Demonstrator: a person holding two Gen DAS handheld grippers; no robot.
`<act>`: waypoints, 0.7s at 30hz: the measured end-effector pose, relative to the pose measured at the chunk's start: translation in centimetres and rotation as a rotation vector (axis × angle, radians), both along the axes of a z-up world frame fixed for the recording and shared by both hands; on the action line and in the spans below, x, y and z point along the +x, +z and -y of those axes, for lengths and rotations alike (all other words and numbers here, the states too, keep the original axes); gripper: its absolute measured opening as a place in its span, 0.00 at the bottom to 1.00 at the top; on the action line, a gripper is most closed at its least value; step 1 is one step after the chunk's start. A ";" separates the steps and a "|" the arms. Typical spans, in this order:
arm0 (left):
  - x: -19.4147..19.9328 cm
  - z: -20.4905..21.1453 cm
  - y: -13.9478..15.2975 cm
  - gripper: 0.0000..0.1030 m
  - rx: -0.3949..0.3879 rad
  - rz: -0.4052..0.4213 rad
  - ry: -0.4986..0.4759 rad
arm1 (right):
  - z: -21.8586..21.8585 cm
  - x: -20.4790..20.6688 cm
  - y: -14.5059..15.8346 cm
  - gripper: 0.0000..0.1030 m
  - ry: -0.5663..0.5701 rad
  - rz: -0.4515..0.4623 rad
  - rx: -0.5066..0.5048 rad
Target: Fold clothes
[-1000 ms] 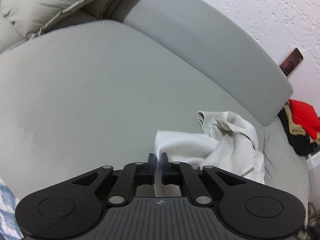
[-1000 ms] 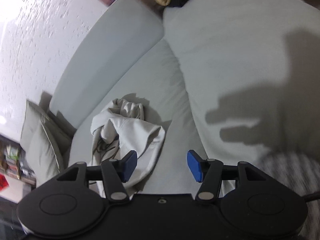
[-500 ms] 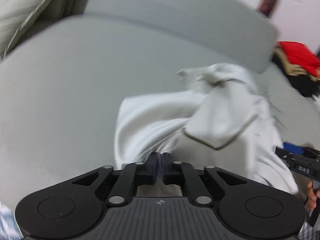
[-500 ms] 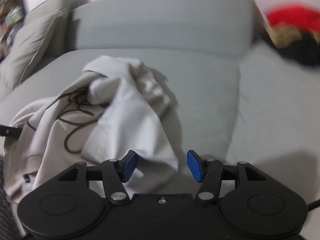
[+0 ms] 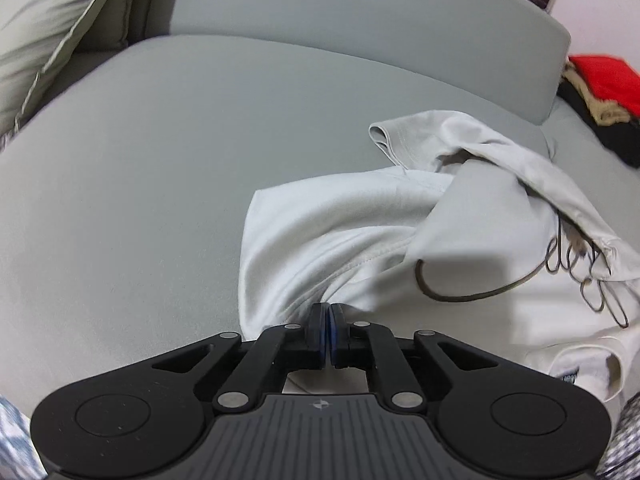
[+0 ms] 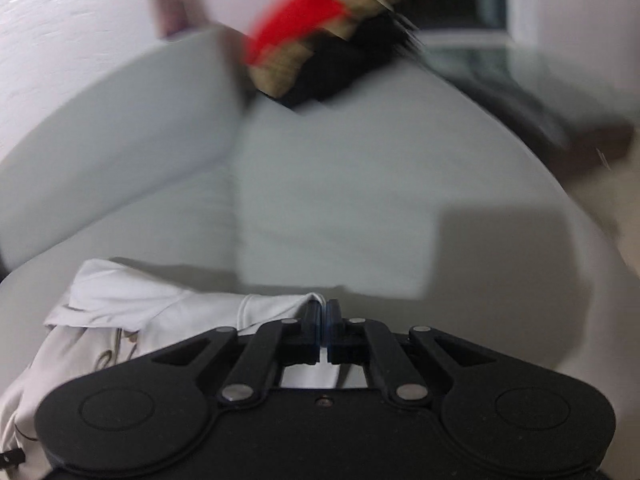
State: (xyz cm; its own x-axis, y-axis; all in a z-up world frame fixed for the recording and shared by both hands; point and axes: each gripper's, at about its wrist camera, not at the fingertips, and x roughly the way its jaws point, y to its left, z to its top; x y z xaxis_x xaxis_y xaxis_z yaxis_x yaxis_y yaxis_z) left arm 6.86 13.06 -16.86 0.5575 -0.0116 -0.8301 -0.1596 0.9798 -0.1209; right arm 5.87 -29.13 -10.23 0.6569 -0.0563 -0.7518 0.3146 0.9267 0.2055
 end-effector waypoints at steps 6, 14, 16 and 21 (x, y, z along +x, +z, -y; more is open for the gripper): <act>-5.4 -0.8 3.4 0.26 -0.019 0.086 0.059 | 2.5 -3.9 1.8 0.40 0.012 0.008 0.178; -10.3 -6.4 3.1 0.53 -0.363 0.083 0.238 | 0.9 -9.0 2.2 0.66 0.181 0.033 0.594; -9.3 -6.7 2.0 0.53 -0.423 0.069 0.239 | 0.2 -8.9 1.3 0.66 0.175 0.010 0.667; -5.8 -6.1 -1.6 0.52 -0.470 0.001 0.221 | -1.3 -8.8 0.4 0.66 0.176 -0.006 0.721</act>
State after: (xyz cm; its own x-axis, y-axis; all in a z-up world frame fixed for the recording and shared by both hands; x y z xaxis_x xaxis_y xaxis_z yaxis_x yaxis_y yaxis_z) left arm 1.08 19.17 -18.43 0.5893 -0.2646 -0.7633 -0.3566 0.7627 -0.5396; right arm -2.95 -27.86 -9.81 0.6068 0.5580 -0.5661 0.1771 0.5993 0.7807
